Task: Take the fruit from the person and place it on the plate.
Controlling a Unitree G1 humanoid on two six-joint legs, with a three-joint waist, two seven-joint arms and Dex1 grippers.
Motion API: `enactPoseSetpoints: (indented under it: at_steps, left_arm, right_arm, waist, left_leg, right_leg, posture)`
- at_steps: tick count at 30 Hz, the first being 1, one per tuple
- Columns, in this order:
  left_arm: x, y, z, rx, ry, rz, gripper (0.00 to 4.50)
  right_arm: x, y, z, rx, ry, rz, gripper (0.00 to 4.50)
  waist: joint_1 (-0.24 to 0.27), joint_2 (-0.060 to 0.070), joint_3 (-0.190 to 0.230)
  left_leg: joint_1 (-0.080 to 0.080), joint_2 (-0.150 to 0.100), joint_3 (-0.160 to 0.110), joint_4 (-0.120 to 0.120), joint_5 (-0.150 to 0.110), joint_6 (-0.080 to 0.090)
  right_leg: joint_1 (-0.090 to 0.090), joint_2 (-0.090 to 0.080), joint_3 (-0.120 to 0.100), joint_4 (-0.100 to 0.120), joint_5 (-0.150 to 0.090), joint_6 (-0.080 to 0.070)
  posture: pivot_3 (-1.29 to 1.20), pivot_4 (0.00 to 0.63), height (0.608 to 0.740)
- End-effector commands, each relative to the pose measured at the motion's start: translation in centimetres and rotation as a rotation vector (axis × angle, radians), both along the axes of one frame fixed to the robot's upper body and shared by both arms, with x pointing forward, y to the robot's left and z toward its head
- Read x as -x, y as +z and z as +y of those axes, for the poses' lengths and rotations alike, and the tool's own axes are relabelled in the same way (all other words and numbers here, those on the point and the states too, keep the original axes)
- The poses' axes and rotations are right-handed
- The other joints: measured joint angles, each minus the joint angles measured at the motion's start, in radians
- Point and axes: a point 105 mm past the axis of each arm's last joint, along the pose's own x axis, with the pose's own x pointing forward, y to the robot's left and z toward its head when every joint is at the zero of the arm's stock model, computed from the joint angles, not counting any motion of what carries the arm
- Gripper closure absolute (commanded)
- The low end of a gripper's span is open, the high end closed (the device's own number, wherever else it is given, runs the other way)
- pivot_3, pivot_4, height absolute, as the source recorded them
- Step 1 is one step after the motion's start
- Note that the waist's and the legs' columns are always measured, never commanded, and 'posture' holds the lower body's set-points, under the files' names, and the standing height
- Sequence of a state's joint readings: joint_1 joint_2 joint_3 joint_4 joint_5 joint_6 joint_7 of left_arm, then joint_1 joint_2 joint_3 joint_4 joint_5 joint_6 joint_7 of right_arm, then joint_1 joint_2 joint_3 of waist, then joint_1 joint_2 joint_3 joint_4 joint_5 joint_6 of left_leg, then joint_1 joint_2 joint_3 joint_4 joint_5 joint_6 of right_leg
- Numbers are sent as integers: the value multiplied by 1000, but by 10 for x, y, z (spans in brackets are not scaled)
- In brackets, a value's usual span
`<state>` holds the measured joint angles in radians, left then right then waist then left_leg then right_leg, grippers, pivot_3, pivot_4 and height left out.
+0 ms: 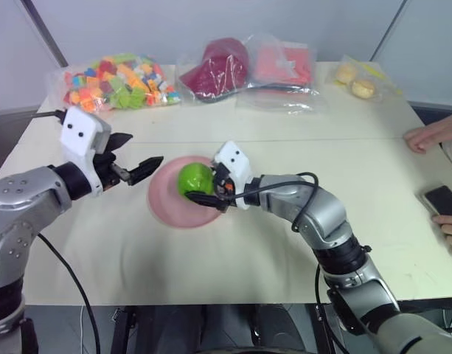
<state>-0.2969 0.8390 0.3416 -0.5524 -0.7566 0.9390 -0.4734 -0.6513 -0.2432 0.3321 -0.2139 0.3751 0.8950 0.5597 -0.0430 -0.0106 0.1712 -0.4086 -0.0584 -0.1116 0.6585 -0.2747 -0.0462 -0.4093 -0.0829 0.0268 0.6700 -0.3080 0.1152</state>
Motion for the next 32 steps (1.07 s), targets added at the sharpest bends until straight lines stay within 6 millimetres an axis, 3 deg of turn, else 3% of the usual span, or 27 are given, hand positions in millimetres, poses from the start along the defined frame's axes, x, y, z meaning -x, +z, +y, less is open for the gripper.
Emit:
enactPoseSetpoints:
  at_steps: [1, 3, 10, 14, 18, 21, 23, 26, 32]
  left_arm:
    - [4, 11, 2, -11, 9, -43, 0]
    - [3, 10, 1, -12, 7, -42, 0]
    - [0, 13, -5, -5, -19, -46, 0]
    - [-3, 16, -14, 10, -61, -58, 0]
    - [-4, 17, -30, 43, -129, -59, 0]
    - [-1, 13, -37, 54, -172, -47, 0]
    - [2, 9, -33, 46, -176, -32, 0]
    - [5, 6, -29, 39, -175, -15, 0]
    - [12, 4, -29, 33, -219, 8, 0]
  right_arm:
    - [-2, 11, 5, -18, 13, -80, 948]
    - [-6, 8, 3, 2, 1, -95, 30]
    - [-12, 6, -4, 12, -24, -110, 30]
    - [-8, 36, -16, -85, 13, -170, 30]
    - [9, 78, -52, -156, 86, -300, 30]
    - [20, 93, -88, -142, 66, -329, 30]
    - [33, 92, -119, -76, 28, -333, 30]
    - [43, 91, -148, -19, -38, -314, 30]
    - [50, 85, -182, 52, -144, -297, 30]
  waist:
    - [0, 0, 0]
    - [0, 0, 0]
    - [0, 0, 0]
    - [2, 0, 0]
    - [9, 0, 0]
    - [13, 0, 0]
    - [20, 0, 0]
    - [24, 0, 0]
    - [29, 0, 0]
  left_leg:
    - [0, 0, 0, 0, 0, 0]
    - [0, 0, 0, 0, 0, 0]
    - [0, 0, 0, 0, 0, 0]
    - [0, 0, 0, 0, 0, 0]
    - [0, -1, 0, 0, 0, 0]
    - [0, -1, 0, 0, 0, 0]
    - [0, -1, 0, 0, -1, 2]
    - [0, 0, 0, -1, -3, 5]
    - [1, 1, 1, 0, -3, 6]
  right_leg:
    - [0, 0, 0, 0, 0, 0]
    - [0, 0, 0, 0, 0, 0]
    - [0, 0, 0, 0, 0, 0]
    - [0, 0, 0, 0, 0, 0]
    - [1, -1, 0, -1, 0, 0]
    - [2, -1, 0, -2, 0, 0]
    - [2, -1, 0, -2, 0, 0]
    - [2, -1, 0, -3, 0, 0]
    - [4, 0, 0, -3, 1, -1]
  posture:
    - [0, 150, 740]
    - [0, 150, 740]
    - [0, 150, 740]
    - [0, 150, 740]
    - [0, 150, 740]
    - [0, 150, 740]
    - [0, 150, 740]
    - [0, 150, 740]
    - [0, 150, 740]
